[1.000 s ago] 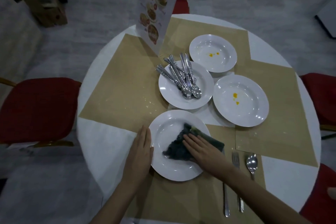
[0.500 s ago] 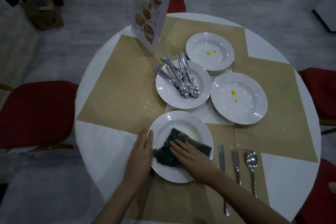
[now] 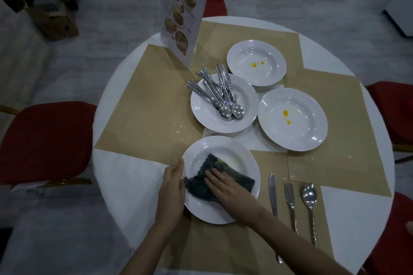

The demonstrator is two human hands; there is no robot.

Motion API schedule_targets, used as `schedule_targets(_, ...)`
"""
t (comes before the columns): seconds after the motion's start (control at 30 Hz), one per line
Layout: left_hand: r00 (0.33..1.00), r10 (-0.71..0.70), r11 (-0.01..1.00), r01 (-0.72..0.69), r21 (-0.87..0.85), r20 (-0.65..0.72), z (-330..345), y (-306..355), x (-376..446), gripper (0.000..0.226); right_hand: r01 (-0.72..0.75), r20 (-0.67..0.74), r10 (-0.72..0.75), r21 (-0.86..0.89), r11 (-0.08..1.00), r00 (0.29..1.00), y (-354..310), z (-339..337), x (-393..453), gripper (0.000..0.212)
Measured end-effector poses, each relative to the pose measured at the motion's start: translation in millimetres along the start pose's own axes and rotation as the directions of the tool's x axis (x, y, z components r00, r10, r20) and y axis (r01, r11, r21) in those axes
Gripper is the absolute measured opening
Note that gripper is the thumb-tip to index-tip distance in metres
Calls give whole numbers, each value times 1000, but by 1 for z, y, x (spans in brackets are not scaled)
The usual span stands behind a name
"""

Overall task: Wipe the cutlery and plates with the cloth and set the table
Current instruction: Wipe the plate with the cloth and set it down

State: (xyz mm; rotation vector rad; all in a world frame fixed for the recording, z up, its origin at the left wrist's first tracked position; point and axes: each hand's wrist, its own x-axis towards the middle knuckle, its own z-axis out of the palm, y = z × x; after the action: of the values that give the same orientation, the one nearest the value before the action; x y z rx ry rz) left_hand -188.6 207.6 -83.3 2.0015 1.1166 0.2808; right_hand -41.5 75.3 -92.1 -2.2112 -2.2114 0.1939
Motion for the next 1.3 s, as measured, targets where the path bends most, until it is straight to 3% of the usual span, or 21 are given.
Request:
schedule_targets(0.1,1000,18,1000,-18,-1,12,-4,-7,-1,55,62,41,-58,-109,992,997,37,-10,-18,72)
schedule_targets(0.23,1000,21,1000,-20,-14,22,-1,-6,-6,56,-26,3,27,-185,982,1000,81,-21,-28,68)
schedule_targets(0.37,1000,3,1000,-3,-10,7,2,-2,-8,56,-123,-32,121,-69,990,992,38,-11,-12,69)
schedule_targets(0.47,1000,9,1000,-9,12,5,-1,-2,-5,53,15,-28,-13,52,999,1000,-14,1,-3,71)
schedule_targets(0.57,1000,30,998,-30,51,1,-7,-5,-4,53,137,22,-137,14,990,990,-16,-10,-8,63)
schedule_targets(0.8,999,45,998,-46,38,13,-4,-7,-12,56,-55,50,60,-99,994,997,62,-49,-40,64)
schedule_targets(0.93,1000,-9,1000,9,30,-3,1,-3,-15,56,-135,75,138,-51,990,988,23,-27,-23,63)
schedule_targets(1.03,999,11,998,-8,67,-46,-1,-1,-16,45,-57,78,53,54,997,996,-21,-9,-11,73)
schedule_targets(1.17,979,194,936,-205,286,66,0,-13,-18,48,30,76,-32,32,999,997,-21,-14,-18,73)
schedule_targets(1.3,930,342,852,-369,373,138,-10,-19,-27,39,-93,38,94,-27,995,995,33,-30,-43,73)
